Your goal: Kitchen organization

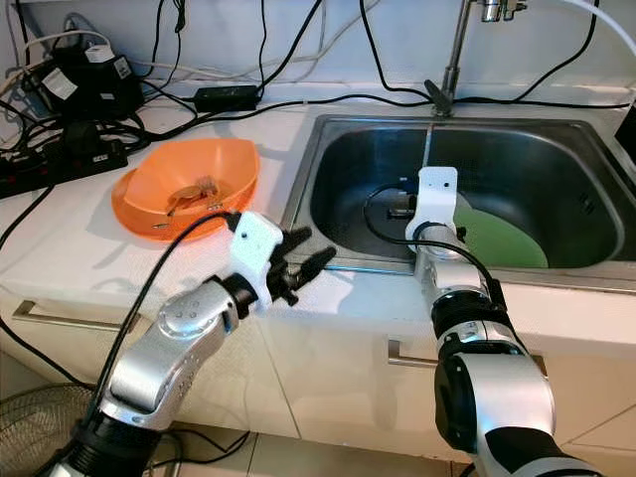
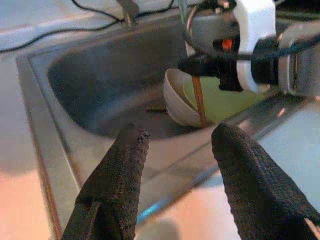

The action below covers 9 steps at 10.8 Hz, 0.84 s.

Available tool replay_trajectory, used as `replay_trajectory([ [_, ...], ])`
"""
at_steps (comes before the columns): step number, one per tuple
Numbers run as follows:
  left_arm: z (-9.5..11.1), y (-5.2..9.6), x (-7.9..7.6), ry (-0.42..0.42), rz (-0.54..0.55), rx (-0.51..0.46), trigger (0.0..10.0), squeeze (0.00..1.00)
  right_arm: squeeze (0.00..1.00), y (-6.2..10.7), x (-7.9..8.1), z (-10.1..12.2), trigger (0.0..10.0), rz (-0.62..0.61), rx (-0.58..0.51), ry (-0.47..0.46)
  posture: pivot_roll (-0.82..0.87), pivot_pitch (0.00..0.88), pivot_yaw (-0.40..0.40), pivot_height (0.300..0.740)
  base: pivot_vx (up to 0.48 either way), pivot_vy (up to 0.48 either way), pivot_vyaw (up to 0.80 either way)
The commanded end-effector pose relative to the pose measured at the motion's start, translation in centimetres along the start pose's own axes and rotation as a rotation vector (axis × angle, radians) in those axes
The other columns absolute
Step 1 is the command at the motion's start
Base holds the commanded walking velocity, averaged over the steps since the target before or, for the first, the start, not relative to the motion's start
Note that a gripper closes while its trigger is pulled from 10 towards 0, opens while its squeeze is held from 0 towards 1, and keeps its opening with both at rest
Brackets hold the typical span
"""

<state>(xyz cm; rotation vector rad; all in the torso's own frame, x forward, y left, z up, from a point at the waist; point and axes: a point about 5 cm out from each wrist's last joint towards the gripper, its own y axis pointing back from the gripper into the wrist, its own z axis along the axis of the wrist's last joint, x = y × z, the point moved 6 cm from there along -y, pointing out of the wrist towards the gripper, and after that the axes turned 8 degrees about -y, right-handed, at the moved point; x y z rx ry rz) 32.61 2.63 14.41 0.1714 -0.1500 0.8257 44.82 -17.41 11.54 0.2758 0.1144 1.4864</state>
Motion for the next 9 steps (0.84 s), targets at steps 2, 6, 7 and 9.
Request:
replay_trajectory([
  [2, -0.27, 0.18, 0.12, -0.010, 0.007, 0.022, 10.0, 0.00, 0.67, 0.13, 0.76, -2.25, 10.0, 0.027, 0.086, 0.005, 0.12, 0.000, 0.055, 0.740, 0.000, 0.000, 0.00],
  [6, -0.15, 0.25, 0.13, -0.010, 0.011, 0.021, 10.0, 0.00, 0.85, 0.11, 1.36, -2.15, 10.0, 0.048, 0.081, 0.014, 0.12, 0.000, 0.058, 0.740, 0.000, 0.000, 0.00],
  [7, -0.16, 0.22, 0.05, -0.011, 0.008, 0.023, 10.0, 0.00, 0.00, 0.11, 1.38, -2.12, 10.0, 0.049, 0.077, 0.020, 0.12, 0.000, 0.058, 0.740, 0.000, 0.000, 0.00],
  [9, -0.18, 0.12, 0.03, -0.011, 0.007, 0.025, 10.0, 0.00, 0.00, 0.10, 1.50, -1.75, 10.0, 0.057, 0.056, 0.033, 0.11, 0.000, 0.057, 0.740, 0.000, 0.000, 0.00],
])
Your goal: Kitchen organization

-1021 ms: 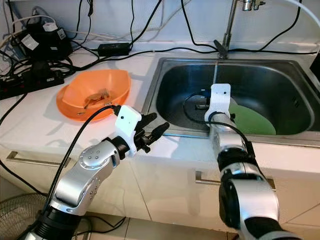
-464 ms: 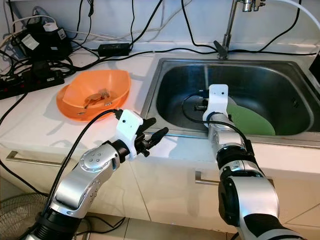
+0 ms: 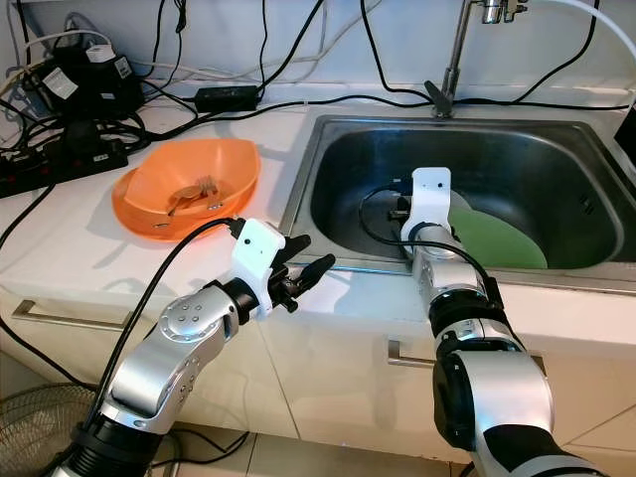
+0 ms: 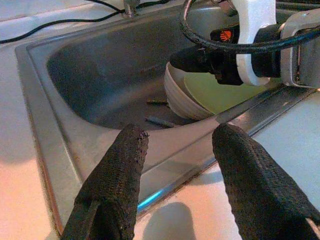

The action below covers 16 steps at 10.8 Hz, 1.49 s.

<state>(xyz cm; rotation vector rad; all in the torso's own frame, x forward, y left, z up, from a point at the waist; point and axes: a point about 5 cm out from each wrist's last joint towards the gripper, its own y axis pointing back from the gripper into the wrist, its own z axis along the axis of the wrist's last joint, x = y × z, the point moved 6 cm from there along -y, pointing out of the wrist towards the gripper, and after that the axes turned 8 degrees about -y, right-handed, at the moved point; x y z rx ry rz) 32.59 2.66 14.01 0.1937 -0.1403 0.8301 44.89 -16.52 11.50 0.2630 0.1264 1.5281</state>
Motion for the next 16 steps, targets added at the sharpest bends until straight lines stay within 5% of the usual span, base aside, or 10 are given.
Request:
replay_trajectory([
  [1, 0.2, 0.1, 0.1, -0.011, 0.007, 0.001, 10.0, 0.00, 0.00, 0.1, 0.8, -0.6, 10.0, 0.023, 0.003, 0.016, 0.11, 0.000, 0.057, 0.740, 0.000, 0.000, 0.00],
  [4, 0.5, 0.0, 0.9, -0.018, 0.058, -0.018, 10.0, 0.00, 0.00, 1.1, 2.1, 5.3, 10.0, 0.078, -0.323, -0.062, 0.10, 0.000, 0.061, 0.740, 0.000, 0.000, 0.00],
  [6, 1.3, -0.2, 2.4, -0.028, 0.140, -0.059, 10.0, 0.00, 0.00, 3.8, 3.4, 8.0, 10.0, 0.129, -0.565, -0.079, 0.09, 0.000, 0.061, 0.740, 0.000, 0.000, 0.00],
  [12, 1.8, -0.1, 4.3, -0.030, 0.292, -0.153, 10.0, 0.00, 0.00, 7.3, 3.3, 4.4, 10.0, 0.116, -0.614, -0.096, 0.07, 0.000, 0.072, 0.740, 0.000, 0.000, 0.00],
  [15, 1.9, -0.3, 4.4, -0.116, 0.342, -0.189, 10.0, 0.00, 0.00, 8.1, 4.1, 2.6, 10.0, 0.122, -0.579, -0.084, 0.06, 0.000, 0.085, 0.740, 0.000, 0.000, 0.00],
  [16, 2.9, -0.1, 4.0, -0.220, 0.360, -0.220, 10.0, 0.00, 0.00, 7.9, 4.1, 2.0, 10.0, 0.108, -0.557, -0.097, 0.07, 0.000, 0.086, 0.740, 0.000, 0.000, 0.00],
])
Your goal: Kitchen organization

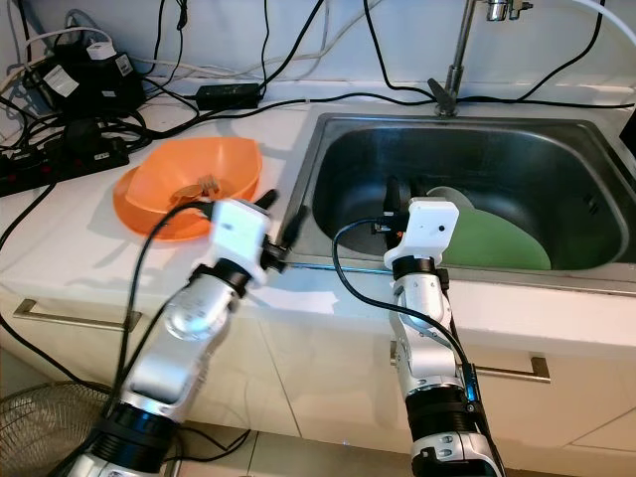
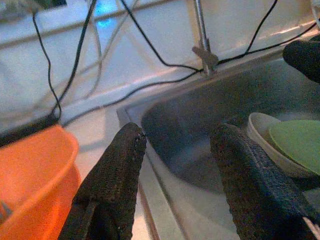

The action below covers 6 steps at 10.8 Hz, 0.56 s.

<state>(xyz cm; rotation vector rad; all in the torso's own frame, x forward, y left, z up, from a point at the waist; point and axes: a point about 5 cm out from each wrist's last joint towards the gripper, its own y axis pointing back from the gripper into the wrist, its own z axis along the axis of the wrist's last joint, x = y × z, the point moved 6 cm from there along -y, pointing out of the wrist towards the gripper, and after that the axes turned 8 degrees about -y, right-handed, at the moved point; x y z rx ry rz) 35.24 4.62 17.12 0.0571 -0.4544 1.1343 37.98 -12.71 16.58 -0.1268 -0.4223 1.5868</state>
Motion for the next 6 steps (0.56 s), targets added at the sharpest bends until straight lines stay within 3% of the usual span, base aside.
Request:
replay_trajectory([
  [1, 0.9, 0.2, 0.7, -0.077, 0.044, -0.040, 10.0, 0.00, 0.00, 0.4, 0.1, -1.0, 10.0, -0.006, 0.043, 0.004, 0.07, 0.000, 0.084, 0.740, 0.000, 0.000, 0.00],
  [2, 1.8, 0.7, 1.5, -0.210, 0.101, -0.085, 10.0, 0.00, 0.00, 0.5, 0.3, -1.1, 10.0, -0.003, 0.051, 0.003, 0.08, 0.000, 0.080, 0.740, 0.000, 0.000, 0.00],
  [4, 2.4, 2.1, 3.4, -0.388, 0.185, -0.109, 10.0, 0.00, 0.00, 0.4, 0.8, -1.2, 10.0, 0.008, 0.056, -0.004, 0.11, 0.000, 0.066, 0.740, 0.000, 0.000, 0.00],
  [6, 1.6, 2.7, 4.4, -0.476, 0.212, -0.076, 10.0, 0.00, 0.00, 0.4, 1.1, -1.5, 10.0, 0.009, 0.066, -0.010, 0.11, 0.000, 0.062, 0.740, 0.000, 0.000, 0.00],
])
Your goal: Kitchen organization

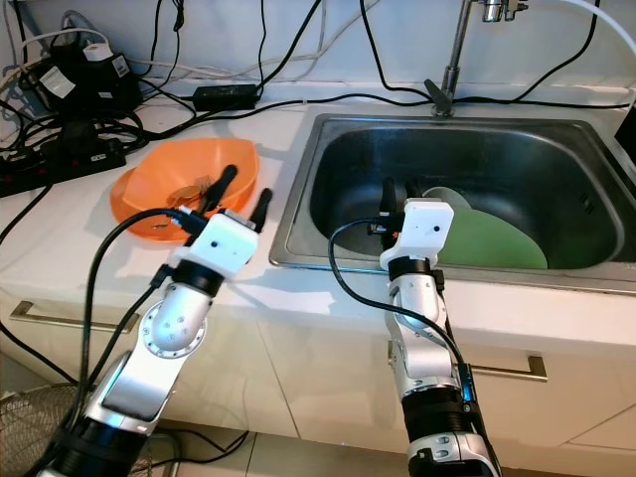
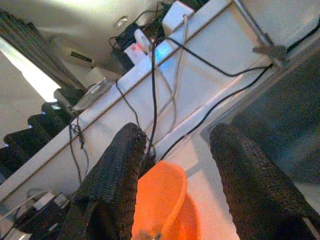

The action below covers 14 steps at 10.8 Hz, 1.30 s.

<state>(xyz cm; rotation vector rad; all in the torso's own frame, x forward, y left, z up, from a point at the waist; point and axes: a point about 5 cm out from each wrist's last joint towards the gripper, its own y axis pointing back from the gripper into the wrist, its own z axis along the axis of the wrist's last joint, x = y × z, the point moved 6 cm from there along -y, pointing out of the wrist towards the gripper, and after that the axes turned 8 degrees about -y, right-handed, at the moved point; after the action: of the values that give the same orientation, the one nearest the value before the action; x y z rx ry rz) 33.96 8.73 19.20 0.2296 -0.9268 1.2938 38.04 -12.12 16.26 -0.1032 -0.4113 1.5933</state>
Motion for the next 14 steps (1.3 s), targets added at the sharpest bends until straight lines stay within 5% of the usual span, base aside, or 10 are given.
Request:
replay_trajectory([
  [1, -0.1, 0.1, 0.9, -0.033, 0.031, 0.001, 10.0, 0.00, 0.00, 0.3, 0.6, -1.0, 10.0, 0.008, 0.045, -0.004, 0.11, 0.000, 0.061, 0.740, 0.000, 0.000, 0.00],
  [6, -4.3, 1.5, 1.1, -0.186, 0.023, 0.165, 10.0, 0.00, 0.00, 0.0, 0.4, -1.1, 10.0, -0.001, 0.054, -0.003, 0.12, 0.000, 0.057, 0.740, 0.000, 0.000, 0.00],
  [10, -5.0, 1.4, 1.4, -0.198, 0.039, 0.202, 10.0, 0.00, 0.00, 0.0, 0.4, -1.1, 10.0, -0.002, 0.053, -0.004, 0.11, 0.000, 0.057, 0.740, 0.000, 0.000, 0.00],
  [11, -5.2, 1.3, 1.4, -0.190, 0.042, 0.210, 4.2, 0.00, 0.00, 0.0, 0.4, -1.1, 10.0, -0.004, 0.055, -0.003, 0.11, 0.000, 0.058, 0.740, 0.000, 0.000, 0.00],
  [12, -5.2, 1.1, 1.3, -0.187, 0.042, 0.211, 3.4, 0.00, 0.00, 0.0, 0.3, -1.1, 10.0, -0.005, 0.056, -0.003, 0.11, 0.000, 0.057, 0.740, 0.000, 0.000, 0.00],
  [13, -5.3, 1.0, 1.1, -0.183, 0.033, 0.209, 3.8, 0.00, 0.00, 0.0, 0.3, -1.2, 10.0, -0.006, 0.059, -0.003, 0.11, 0.000, 0.057, 0.740, 0.000, 0.000, 0.00],
  [14, -5.3, 0.9, 1.0, -0.179, 0.030, 0.213, 7.9, 0.00, 0.00, 0.0, 0.4, -1.2, 10.0, -0.006, 0.060, -0.004, 0.10, 0.000, 0.057, 0.740, 0.000, 0.000, 0.00],
])
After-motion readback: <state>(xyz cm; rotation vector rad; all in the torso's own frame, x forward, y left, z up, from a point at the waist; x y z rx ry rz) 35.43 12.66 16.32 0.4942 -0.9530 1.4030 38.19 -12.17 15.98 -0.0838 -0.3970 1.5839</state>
